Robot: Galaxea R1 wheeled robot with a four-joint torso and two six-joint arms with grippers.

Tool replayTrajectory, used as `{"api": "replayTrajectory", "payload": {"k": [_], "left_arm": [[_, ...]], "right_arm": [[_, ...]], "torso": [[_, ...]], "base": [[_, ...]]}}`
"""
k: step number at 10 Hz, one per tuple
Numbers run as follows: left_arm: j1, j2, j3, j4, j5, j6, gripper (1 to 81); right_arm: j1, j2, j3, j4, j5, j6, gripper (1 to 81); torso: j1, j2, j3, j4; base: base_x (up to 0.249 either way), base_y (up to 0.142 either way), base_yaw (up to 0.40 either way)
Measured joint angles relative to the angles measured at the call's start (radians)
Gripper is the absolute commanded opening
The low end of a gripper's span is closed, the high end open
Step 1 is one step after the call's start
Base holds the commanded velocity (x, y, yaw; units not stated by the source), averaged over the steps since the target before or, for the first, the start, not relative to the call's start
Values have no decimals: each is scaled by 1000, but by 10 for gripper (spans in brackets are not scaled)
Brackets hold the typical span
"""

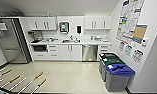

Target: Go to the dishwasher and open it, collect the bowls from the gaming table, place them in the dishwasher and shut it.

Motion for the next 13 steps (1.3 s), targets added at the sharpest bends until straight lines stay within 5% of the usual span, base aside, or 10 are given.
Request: {"api": "replayTrajectory", "payload": {"k": [13], "left_arm": [[-1,0,-2,0,-1,0,811]], "right_arm": [[6,4,-1,0,-1,0,811]], "torso": [[0,0,0,0]], "base": [[138,0,0]]}}
